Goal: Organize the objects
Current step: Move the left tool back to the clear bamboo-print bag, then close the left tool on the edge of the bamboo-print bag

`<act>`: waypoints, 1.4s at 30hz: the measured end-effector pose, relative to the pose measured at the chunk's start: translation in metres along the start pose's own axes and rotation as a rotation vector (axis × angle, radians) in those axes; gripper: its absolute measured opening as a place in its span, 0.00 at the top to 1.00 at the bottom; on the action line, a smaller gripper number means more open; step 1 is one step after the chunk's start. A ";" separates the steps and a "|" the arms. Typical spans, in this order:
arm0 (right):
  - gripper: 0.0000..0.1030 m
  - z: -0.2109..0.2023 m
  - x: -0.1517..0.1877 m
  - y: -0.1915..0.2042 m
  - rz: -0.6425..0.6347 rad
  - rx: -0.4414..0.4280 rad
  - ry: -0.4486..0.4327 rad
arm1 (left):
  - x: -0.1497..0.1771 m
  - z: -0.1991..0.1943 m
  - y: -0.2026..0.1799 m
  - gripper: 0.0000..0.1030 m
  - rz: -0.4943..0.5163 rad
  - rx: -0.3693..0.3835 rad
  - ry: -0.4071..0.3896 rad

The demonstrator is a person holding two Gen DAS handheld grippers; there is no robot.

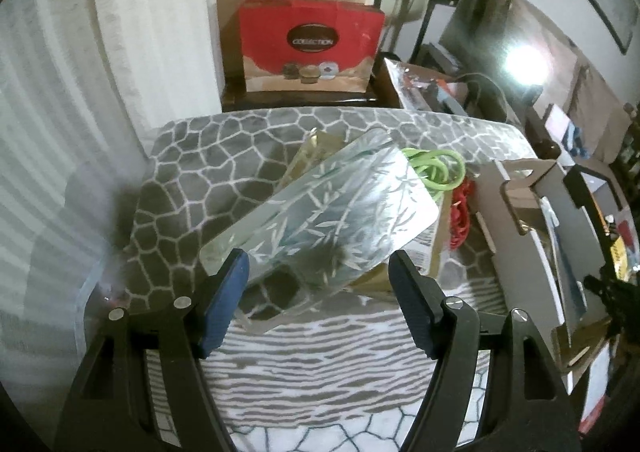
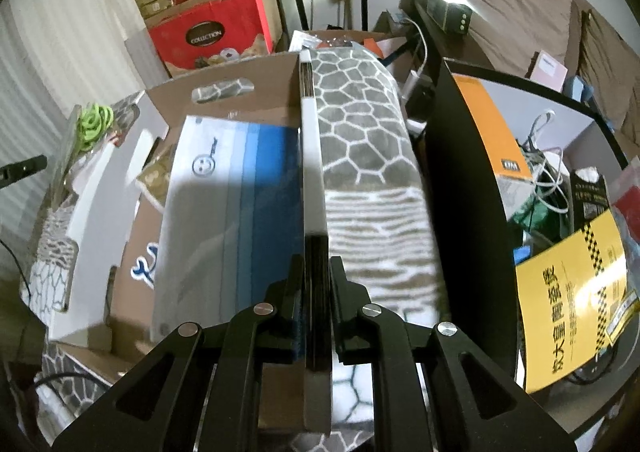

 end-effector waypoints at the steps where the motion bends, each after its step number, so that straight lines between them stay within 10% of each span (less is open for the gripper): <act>1: 0.88 0.001 0.002 0.000 0.001 0.000 0.003 | 0.000 0.002 0.002 0.33 -0.005 0.000 0.004; 20: 0.90 0.001 0.015 -0.003 0.030 -0.018 -0.027 | 0.003 0.033 0.011 0.33 0.029 0.018 0.030; 34: 0.90 0.002 0.016 -0.004 0.041 -0.024 -0.026 | 0.030 0.044 0.005 0.34 0.330 -0.105 -0.028; 42: 0.90 0.002 0.016 -0.004 0.043 -0.020 -0.021 | 0.028 0.046 0.012 0.59 0.330 -0.130 -0.056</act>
Point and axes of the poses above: each gripper's, at about its wrist camera, not at the fingertips, and z roughly the way its jaws point, y to its left, x to its underside, the point moved 2 cm from there along z, roughly the way its jaws point, and after that the axes turned 14 degrees about y, right-handed, at the moved point
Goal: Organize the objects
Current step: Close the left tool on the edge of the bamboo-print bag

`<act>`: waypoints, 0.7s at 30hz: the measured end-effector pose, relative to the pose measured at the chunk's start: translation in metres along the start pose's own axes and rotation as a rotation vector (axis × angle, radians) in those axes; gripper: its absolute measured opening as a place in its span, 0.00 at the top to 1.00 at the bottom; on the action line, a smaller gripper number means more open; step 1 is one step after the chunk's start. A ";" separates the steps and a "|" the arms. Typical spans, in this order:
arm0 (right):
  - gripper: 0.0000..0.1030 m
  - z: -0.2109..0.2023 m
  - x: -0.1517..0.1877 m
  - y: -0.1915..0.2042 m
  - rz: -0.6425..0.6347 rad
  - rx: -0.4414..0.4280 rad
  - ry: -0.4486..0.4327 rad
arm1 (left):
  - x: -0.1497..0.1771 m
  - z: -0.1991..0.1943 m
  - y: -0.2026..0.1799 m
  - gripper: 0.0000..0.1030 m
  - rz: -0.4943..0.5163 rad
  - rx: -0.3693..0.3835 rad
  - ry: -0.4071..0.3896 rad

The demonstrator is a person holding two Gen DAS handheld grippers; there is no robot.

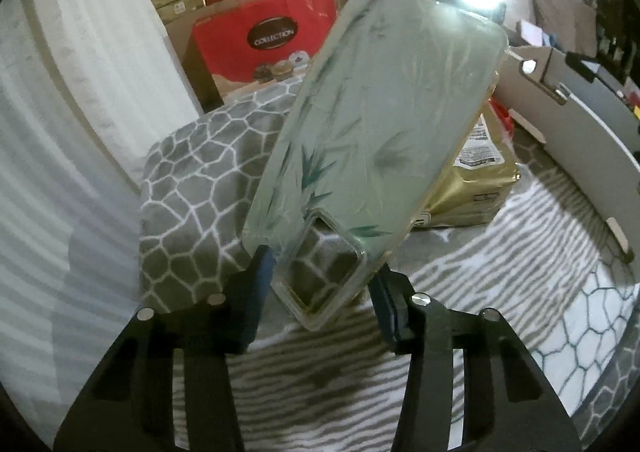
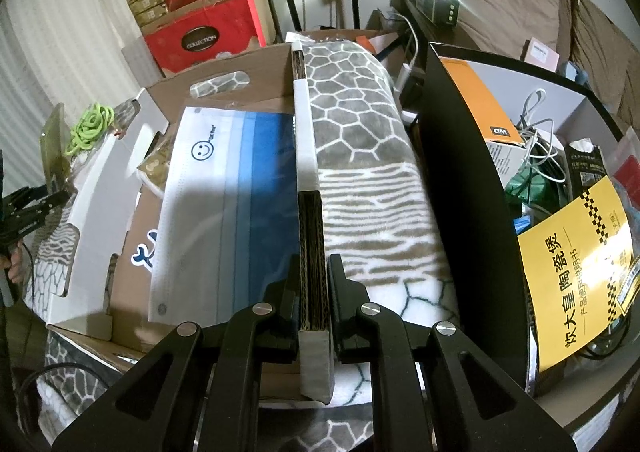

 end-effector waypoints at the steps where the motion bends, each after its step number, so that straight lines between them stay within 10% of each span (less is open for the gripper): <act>1: 0.90 0.000 0.000 0.000 -0.001 -0.001 0.000 | 0.002 -0.001 0.002 0.60 -0.004 0.004 -0.002; 9: 0.90 0.000 0.000 -0.001 0.001 -0.002 0.001 | 0.007 -0.010 0.002 0.69 -0.031 0.023 -0.029; 14: 0.90 0.000 0.000 -0.001 0.001 -0.001 0.000 | 0.005 -0.031 0.013 0.88 -0.104 0.132 -0.066; 21: 0.90 0.000 0.000 -0.001 0.000 -0.001 0.001 | -0.001 -0.061 0.017 0.91 -0.185 0.249 -0.126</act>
Point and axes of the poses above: each gripper's, at about its wrist camera, not at the fingertips, and z roughly the way its jaws point, y to its left, x to its underside, the point moved 2 cm from there along z, roughly the way its jaws point, and after that the axes turned 14 degrees about y, right-handed, at the moved point
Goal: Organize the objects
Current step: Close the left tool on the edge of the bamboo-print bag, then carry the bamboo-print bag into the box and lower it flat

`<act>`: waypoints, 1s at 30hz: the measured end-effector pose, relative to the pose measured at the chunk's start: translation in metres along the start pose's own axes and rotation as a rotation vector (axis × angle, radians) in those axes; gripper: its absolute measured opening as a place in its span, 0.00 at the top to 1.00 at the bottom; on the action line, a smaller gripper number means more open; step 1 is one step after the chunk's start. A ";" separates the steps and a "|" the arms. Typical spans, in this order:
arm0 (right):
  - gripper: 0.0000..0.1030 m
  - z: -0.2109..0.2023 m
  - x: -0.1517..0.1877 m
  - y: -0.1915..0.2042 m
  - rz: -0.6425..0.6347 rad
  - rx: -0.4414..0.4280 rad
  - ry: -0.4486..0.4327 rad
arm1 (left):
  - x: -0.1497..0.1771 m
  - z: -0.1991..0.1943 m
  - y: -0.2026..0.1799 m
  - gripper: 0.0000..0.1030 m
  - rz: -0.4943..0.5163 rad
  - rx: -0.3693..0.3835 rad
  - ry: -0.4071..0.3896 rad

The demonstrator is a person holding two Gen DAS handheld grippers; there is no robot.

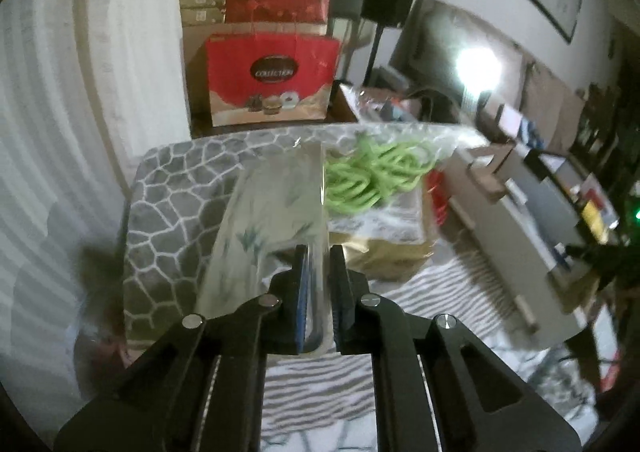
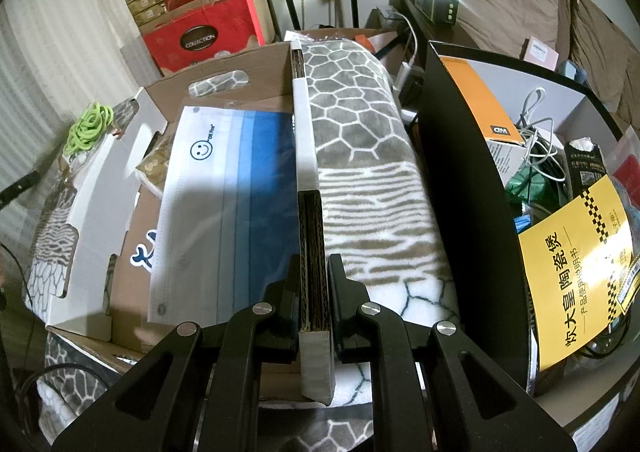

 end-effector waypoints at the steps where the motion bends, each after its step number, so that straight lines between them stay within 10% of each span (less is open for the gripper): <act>1: 0.90 0.000 0.000 0.000 0.001 -0.001 0.000 | -0.001 -0.004 -0.004 0.91 0.001 0.022 -0.010; 14: 0.89 0.002 0.002 0.000 0.010 -0.010 -0.004 | -0.017 -0.039 -0.098 0.91 0.091 0.225 -0.058; 30: 0.89 0.004 0.000 -0.001 0.029 -0.025 0.009 | -0.023 0.022 -0.243 0.91 0.190 0.273 0.131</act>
Point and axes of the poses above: each gripper's, at about its wrist camera, not at the fingertips, and z roughly the way its jaws point, y to its left, x to its underside, the point moved 2 cm from there along z, roughly the way its jaws point, and after that the axes turned 14 degrees about y, right-handed, at the moved point
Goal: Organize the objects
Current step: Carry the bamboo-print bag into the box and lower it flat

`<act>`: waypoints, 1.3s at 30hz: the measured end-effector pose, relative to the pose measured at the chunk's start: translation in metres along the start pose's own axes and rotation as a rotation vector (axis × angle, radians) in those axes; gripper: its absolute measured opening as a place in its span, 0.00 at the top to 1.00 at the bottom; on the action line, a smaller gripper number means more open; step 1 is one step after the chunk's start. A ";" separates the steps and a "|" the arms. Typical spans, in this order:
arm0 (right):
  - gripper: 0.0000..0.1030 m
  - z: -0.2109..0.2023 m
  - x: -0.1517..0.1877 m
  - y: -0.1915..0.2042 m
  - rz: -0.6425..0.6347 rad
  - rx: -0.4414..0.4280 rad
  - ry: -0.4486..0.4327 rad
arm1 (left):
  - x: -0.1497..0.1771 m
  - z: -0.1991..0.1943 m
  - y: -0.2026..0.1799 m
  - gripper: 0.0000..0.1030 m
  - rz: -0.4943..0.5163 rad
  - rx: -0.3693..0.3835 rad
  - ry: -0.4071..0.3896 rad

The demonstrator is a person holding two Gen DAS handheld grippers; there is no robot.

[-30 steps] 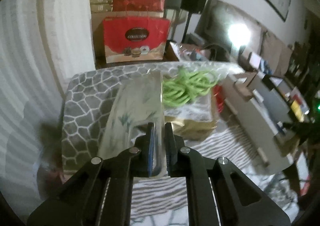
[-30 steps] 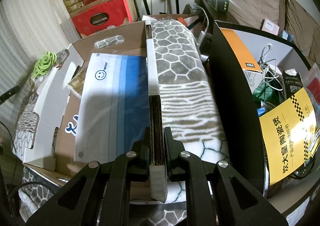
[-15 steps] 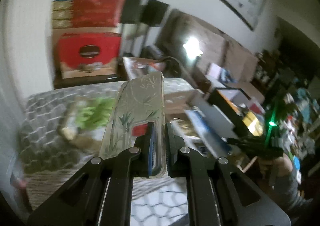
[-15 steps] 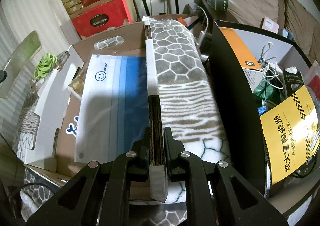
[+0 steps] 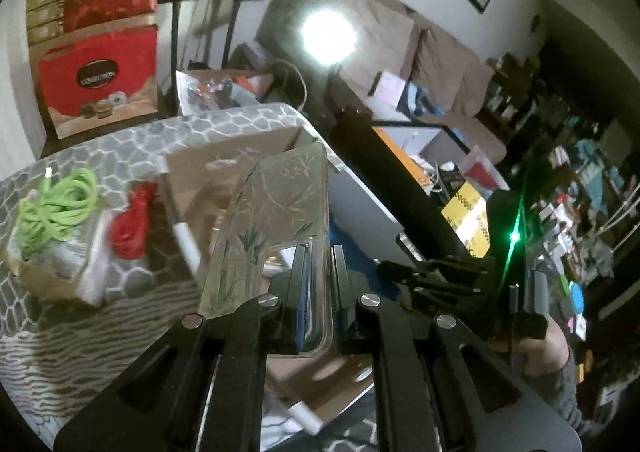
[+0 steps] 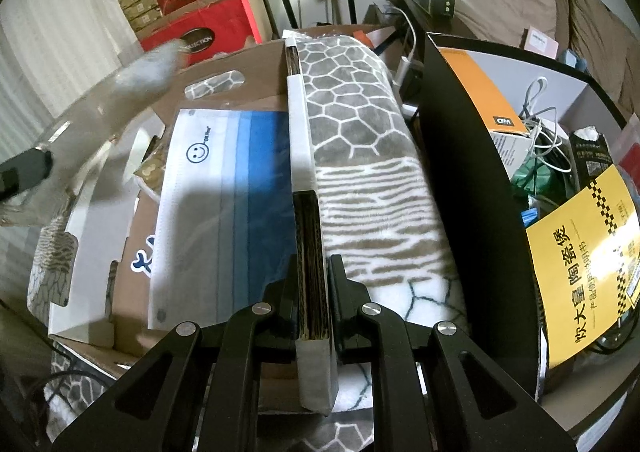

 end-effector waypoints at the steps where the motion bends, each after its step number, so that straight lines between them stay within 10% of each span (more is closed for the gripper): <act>1: 0.89 0.000 0.000 0.000 0.000 0.000 0.000 | -0.001 0.006 -0.003 0.91 0.001 -0.001 0.016; 5: 0.89 0.000 -0.001 0.000 0.002 -0.005 0.000 | -0.003 0.028 -0.013 0.91 -0.027 0.033 0.075; 9: 0.88 0.001 -0.001 -0.001 0.002 -0.006 0.000 | 0.000 0.036 -0.017 0.58 -0.040 0.098 0.114; 15: 0.88 0.001 -0.001 -0.001 0.001 -0.007 -0.001 | -0.005 0.005 -0.001 0.48 -0.040 0.070 0.024; 24: 0.88 0.001 -0.001 -0.002 0.001 -0.006 0.000 | -0.014 0.021 -0.003 0.48 0.078 -0.079 0.064; 39: 0.87 0.002 -0.002 -0.001 0.004 -0.009 0.001 | -0.011 0.077 -0.006 0.48 0.239 -0.238 0.355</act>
Point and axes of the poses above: each gripper's, at about its wrist camera, not at the fingertips, and z roughly the way its jaws point, y to its left, x to its underside, the point moved 2 cm from there along z, roughly the way its jaws point, and after that the axes turned 14 degrees about y, right-handed, at the moved point
